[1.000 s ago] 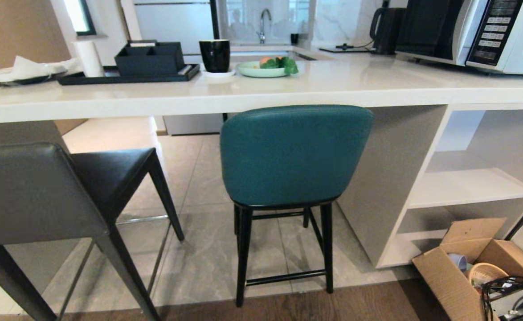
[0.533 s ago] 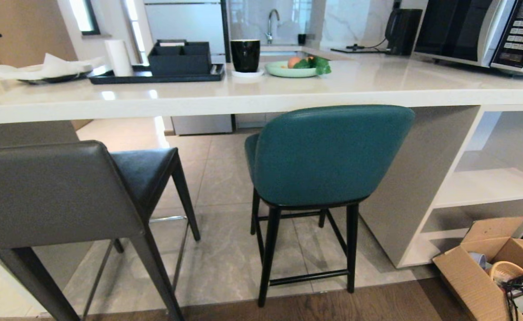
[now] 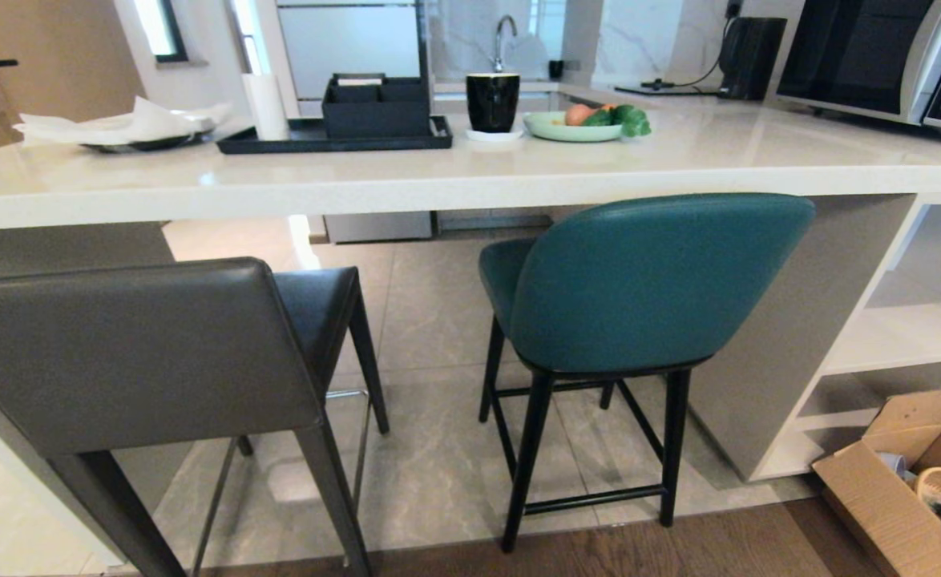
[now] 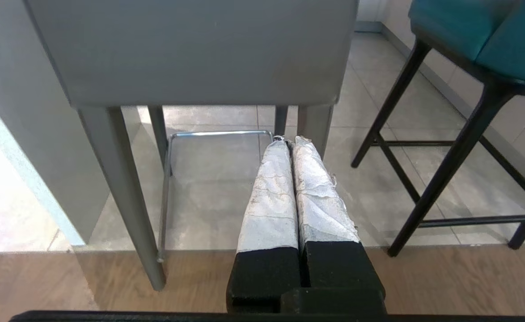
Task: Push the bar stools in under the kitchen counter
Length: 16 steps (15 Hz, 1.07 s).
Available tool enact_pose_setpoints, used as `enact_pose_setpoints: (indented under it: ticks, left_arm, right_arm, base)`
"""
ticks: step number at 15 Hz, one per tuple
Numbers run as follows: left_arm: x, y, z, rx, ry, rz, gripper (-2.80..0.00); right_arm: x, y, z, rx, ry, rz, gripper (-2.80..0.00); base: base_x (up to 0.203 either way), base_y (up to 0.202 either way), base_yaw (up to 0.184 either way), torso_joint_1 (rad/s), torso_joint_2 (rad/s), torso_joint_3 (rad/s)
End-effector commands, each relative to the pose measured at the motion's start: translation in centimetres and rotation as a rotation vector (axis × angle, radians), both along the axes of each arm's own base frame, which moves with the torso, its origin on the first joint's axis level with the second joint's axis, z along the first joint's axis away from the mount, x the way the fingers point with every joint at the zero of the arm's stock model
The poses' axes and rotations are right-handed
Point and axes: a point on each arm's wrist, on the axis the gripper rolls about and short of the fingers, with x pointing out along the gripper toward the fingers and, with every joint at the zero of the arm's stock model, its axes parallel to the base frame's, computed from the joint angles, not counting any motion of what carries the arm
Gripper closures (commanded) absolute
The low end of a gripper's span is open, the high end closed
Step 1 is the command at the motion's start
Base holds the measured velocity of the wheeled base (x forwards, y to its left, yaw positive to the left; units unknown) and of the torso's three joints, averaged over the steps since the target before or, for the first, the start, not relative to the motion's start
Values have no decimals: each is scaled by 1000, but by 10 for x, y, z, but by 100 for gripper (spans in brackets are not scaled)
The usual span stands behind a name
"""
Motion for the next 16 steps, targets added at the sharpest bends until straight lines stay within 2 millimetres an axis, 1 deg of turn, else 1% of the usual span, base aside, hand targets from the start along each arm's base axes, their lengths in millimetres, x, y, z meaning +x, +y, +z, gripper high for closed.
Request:
enact_pose_setpoints:
  ticks: [1, 3, 9, 12, 16]
  left_arm:
    - [0, 0, 0, 0, 2, 1, 0]
    - [0, 0, 0, -1, 1, 0, 0]
    - [0, 0, 0, -6, 1, 1, 0]
    - [0, 0, 0, -6, 1, 0, 0]
    - [0, 0, 0, -7, 1, 2, 0]
  right_arm:
    - [0, 0, 0, -2, 2, 0, 0]
    - [0, 0, 0, -2, 1, 0, 0]
    - [0, 0, 0, -2, 0, 0, 0]
    - [0, 0, 0, -4, 2, -1, 0]
    - [0, 0, 0, -2, 2, -1, 0]
  base:
    - [0, 0, 0, 71, -316, -245]
    - [0, 0, 0, 40, -168, -285]
    - [0, 0, 0, 170, -499, -276]
    - [0, 0, 0, 58, -163, -97]
    - [0, 0, 0, 7, -10, -7]
